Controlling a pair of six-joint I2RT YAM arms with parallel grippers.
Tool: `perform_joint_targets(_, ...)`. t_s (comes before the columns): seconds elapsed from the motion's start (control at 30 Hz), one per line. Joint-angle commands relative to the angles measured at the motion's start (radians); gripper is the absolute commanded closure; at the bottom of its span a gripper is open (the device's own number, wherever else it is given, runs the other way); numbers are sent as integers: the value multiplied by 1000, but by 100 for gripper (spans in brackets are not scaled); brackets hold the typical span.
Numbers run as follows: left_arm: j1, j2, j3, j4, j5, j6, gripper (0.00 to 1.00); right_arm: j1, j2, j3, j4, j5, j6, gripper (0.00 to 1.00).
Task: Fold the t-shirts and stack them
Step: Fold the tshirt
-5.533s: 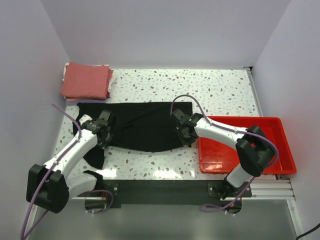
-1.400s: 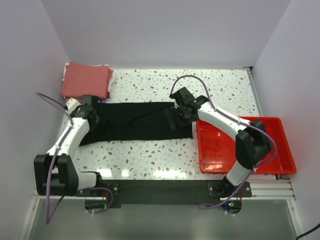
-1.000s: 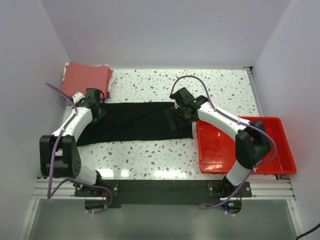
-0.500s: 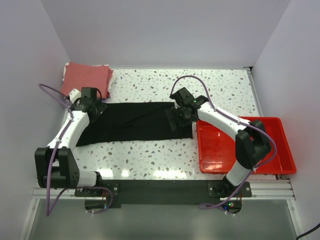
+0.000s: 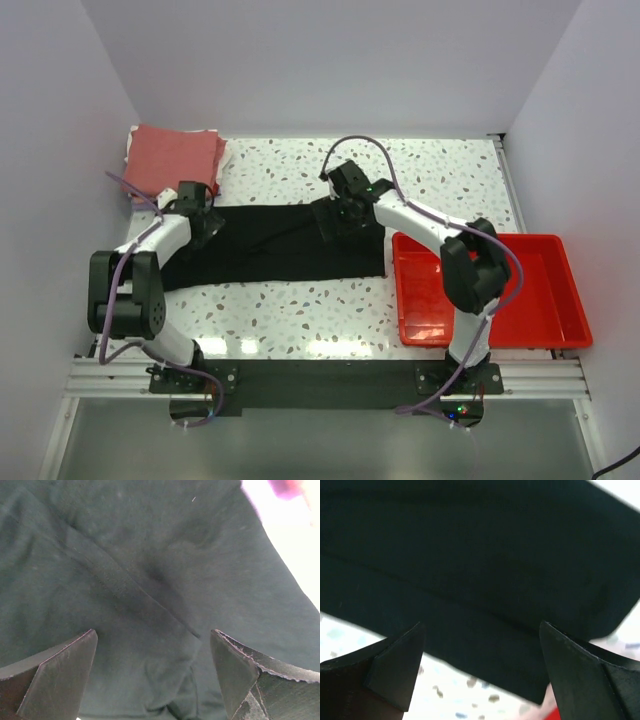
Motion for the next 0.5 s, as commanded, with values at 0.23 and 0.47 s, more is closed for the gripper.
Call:
perform_joint_targets(0.23, 7, 106, -36, 96, 31, 20, 0, -14, 278, 201, 64, 28, -9, 1)
perform_joint_targets(0.47, 7, 114, -74, 119, 27, 7, 0, -14, 197, -50, 99, 14, 48, 1)
